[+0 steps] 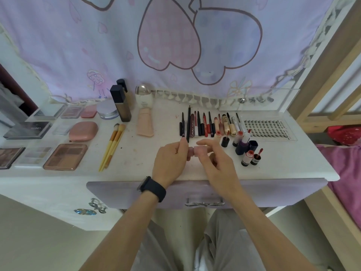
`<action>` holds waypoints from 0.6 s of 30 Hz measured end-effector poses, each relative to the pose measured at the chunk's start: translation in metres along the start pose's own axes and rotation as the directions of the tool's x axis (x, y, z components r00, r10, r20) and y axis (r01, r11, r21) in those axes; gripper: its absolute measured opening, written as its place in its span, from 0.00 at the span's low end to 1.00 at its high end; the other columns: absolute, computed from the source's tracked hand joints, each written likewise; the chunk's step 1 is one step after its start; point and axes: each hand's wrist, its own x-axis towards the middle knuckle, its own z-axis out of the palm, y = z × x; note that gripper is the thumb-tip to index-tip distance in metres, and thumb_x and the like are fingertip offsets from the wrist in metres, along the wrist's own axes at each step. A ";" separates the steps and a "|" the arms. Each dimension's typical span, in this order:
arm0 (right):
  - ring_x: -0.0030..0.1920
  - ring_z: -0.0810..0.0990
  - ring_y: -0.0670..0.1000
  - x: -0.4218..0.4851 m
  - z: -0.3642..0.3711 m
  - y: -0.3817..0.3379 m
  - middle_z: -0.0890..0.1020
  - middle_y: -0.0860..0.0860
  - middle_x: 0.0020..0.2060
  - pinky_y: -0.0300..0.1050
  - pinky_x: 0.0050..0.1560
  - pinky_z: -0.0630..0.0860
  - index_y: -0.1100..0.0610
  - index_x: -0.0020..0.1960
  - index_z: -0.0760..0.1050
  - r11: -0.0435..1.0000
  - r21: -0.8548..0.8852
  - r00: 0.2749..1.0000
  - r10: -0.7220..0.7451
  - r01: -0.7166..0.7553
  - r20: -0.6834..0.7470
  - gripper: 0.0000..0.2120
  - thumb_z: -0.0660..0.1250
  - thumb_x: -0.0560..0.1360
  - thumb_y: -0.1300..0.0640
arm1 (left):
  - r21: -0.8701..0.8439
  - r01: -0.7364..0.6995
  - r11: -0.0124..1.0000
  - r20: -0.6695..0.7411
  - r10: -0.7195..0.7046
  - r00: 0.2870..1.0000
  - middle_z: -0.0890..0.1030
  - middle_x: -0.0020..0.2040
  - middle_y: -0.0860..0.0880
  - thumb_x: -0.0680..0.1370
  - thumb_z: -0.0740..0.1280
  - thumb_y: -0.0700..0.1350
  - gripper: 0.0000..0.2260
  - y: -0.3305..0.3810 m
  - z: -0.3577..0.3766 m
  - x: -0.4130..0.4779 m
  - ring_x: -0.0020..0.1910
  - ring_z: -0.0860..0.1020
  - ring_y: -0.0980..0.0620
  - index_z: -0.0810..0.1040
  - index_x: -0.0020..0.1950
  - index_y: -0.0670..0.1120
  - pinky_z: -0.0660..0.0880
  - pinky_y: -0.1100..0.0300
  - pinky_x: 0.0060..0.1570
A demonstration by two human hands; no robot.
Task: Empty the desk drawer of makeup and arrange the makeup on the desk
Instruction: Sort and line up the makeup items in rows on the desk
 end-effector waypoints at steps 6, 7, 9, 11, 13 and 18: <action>0.29 0.73 0.41 0.004 -0.004 -0.001 0.82 0.42 0.36 0.34 0.32 0.69 0.42 0.49 0.77 0.998 0.036 0.998 0.054 -0.055 0.037 0.12 0.59 0.82 0.38 | -0.105 0.021 0.994 0.051 -0.015 0.999 0.79 0.29 0.61 0.84 0.57 0.53 0.24 -0.005 -0.008 0.001 0.27 0.72 0.61 0.76 0.29 0.52 0.67 0.72 0.32; 0.31 0.73 0.44 0.003 -0.005 0.001 0.83 0.41 0.40 0.35 0.32 0.70 0.42 0.51 0.77 0.998 0.044 0.998 0.045 -0.048 0.050 0.08 0.61 0.83 0.42 | -0.105 0.024 0.994 0.061 -0.018 0.998 0.81 0.32 0.61 0.84 0.57 0.54 0.24 -0.005 -0.008 0.002 0.30 0.74 0.62 0.77 0.29 0.52 0.68 0.73 0.34; 0.35 0.75 0.54 0.001 -0.010 0.002 0.83 0.43 0.46 0.41 0.34 0.74 0.40 0.56 0.77 0.996 0.080 0.996 0.032 -0.039 0.080 0.05 0.64 0.82 0.48 | -0.107 0.038 0.994 0.076 -0.030 0.997 0.83 0.35 0.62 0.84 0.57 0.54 0.23 -0.004 -0.008 0.003 0.36 0.78 0.63 0.79 0.31 0.52 0.69 0.75 0.36; 0.36 0.76 0.56 0.000 -0.013 0.001 0.82 0.43 0.47 0.40 0.34 0.75 0.39 0.59 0.76 0.995 0.097 0.995 0.027 -0.036 0.096 0.08 0.66 0.82 0.48 | -0.105 0.038 0.994 0.073 -0.031 0.997 0.83 0.36 0.63 0.84 0.57 0.54 0.23 -0.003 -0.007 0.003 0.38 0.79 0.64 0.79 0.31 0.53 0.68 0.76 0.37; 0.35 0.76 0.56 0.001 -0.014 -0.003 0.82 0.42 0.48 0.41 0.34 0.76 0.39 0.63 0.74 0.994 0.088 0.992 0.058 -0.068 0.112 0.13 0.66 0.79 0.41 | -0.104 0.029 0.994 0.064 -0.022 0.998 0.83 0.35 0.63 0.84 0.57 0.55 0.23 -0.003 -0.007 0.004 0.38 0.79 0.64 0.79 0.31 0.53 0.68 0.76 0.37; 0.27 0.70 0.46 0.005 -0.013 0.000 0.84 0.47 0.38 0.40 0.27 0.68 0.44 0.53 0.78 0.991 0.075 0.989 0.105 -0.113 0.108 0.11 0.61 0.82 0.40 | -0.095 0.003 0.995 0.068 0.004 0.998 0.82 0.35 0.63 0.84 0.57 0.54 0.23 -0.006 -0.007 0.003 0.35 0.78 0.64 0.78 0.31 0.53 0.68 0.74 0.36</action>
